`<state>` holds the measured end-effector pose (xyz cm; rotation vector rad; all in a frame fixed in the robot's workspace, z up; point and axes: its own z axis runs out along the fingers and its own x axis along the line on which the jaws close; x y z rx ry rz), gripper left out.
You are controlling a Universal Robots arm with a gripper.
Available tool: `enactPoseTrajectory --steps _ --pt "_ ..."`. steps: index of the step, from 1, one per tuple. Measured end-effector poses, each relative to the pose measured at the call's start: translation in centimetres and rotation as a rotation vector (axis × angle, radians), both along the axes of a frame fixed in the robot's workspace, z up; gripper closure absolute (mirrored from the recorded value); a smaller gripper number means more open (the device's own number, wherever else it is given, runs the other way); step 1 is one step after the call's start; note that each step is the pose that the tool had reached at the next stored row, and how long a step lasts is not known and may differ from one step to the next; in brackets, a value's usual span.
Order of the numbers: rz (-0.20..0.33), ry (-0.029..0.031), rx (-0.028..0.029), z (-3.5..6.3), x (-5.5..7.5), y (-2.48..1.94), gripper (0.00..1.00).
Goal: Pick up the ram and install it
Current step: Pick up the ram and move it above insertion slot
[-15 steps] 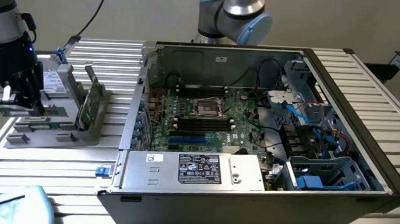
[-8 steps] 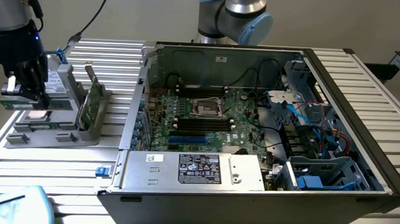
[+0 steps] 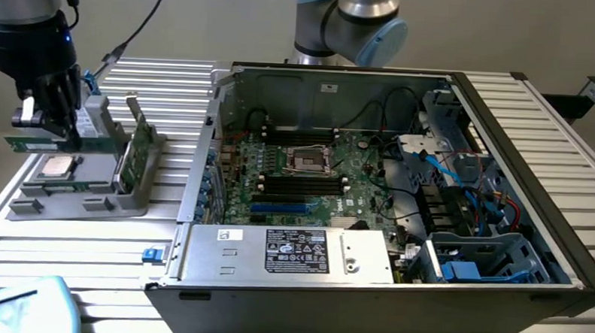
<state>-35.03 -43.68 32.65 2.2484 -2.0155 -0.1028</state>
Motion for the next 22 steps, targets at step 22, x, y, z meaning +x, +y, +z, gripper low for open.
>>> enactPoseTrajectory --steps 22 --pt "0.020 0.0185 0.0085 3.74 7.5 0.00 0.86"
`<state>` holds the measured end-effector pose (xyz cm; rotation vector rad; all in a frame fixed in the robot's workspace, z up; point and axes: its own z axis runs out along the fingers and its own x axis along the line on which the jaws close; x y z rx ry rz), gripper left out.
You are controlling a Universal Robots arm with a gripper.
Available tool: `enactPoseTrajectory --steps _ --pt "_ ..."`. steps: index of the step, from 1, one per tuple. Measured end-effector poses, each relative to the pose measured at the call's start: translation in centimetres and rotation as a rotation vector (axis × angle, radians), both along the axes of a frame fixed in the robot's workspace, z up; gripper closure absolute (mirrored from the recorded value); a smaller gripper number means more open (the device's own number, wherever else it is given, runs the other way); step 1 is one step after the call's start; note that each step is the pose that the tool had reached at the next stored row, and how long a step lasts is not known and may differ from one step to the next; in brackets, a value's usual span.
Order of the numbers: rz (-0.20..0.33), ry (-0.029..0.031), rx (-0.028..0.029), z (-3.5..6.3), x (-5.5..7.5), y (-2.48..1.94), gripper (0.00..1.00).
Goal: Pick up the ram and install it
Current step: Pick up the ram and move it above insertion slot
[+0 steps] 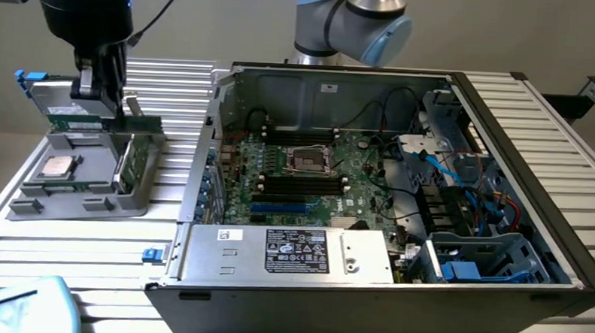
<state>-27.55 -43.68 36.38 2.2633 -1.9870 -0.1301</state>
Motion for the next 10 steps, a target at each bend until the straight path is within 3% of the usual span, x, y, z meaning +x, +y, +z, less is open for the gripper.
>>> enactPoseTrajectory --steps 10 --pt "0.006 0.0058 0.0090 1.27 3.8 0.00 0.86"
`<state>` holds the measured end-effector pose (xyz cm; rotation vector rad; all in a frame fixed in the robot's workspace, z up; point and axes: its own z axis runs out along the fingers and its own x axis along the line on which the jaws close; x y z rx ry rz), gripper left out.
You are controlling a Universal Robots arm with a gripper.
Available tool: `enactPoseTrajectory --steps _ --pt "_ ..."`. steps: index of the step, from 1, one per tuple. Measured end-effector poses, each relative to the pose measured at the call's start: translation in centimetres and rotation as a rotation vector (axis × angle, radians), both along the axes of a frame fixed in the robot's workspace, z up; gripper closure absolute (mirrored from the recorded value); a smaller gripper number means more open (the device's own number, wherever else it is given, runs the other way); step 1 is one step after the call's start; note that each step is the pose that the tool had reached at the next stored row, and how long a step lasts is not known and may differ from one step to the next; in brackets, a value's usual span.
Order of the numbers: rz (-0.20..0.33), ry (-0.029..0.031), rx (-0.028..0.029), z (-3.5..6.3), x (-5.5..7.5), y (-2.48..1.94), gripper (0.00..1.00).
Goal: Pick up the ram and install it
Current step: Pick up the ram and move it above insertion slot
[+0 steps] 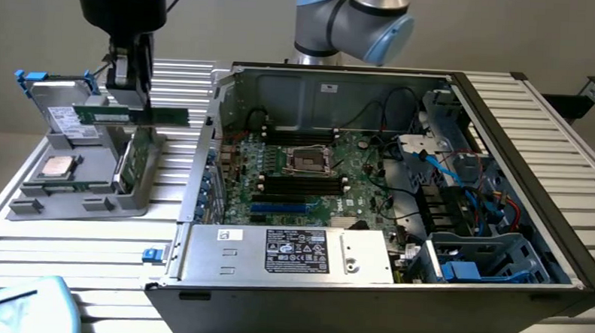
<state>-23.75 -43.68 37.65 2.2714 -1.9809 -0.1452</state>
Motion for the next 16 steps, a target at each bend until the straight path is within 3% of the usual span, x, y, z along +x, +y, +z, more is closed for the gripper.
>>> enactPoseTrajectory --steps 16 --pt "0.002 0.0073 0.0254 1.59 6.6 0.00 0.86"
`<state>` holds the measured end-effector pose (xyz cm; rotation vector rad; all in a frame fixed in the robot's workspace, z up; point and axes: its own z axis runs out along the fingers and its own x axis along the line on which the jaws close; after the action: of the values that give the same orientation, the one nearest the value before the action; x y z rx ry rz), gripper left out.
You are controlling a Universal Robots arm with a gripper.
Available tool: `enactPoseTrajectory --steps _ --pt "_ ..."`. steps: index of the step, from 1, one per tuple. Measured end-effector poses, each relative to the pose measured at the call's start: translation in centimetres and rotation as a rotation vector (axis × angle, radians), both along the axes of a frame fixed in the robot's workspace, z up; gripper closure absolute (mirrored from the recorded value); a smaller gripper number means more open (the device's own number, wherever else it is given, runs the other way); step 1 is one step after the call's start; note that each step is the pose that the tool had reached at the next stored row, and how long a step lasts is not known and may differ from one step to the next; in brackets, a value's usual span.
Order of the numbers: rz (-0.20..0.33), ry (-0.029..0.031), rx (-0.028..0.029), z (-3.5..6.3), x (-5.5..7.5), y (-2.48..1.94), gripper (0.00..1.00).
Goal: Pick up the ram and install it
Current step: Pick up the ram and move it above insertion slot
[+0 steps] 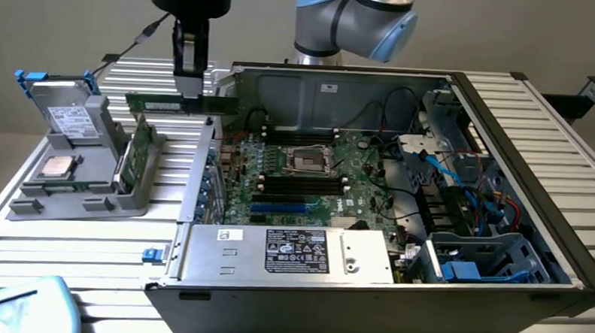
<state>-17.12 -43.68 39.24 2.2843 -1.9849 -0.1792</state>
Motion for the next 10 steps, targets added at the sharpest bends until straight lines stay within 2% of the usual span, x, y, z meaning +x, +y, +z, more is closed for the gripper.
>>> enactPoseTrajectory --steps 3,5,7,10 --pt "0.000 0.0000 0.0096 0.03 1.4 0.00 0.86" --pt "0.000 0.0000 0.0181 0.03 2.2 0.00 0.86" --pt "0.000 -0.0001 0.0306 0.04 2.9 -0.01 0.86" --pt "0.000 -0.0019 0.0525 0.03 3.6 -0.01 0.86"
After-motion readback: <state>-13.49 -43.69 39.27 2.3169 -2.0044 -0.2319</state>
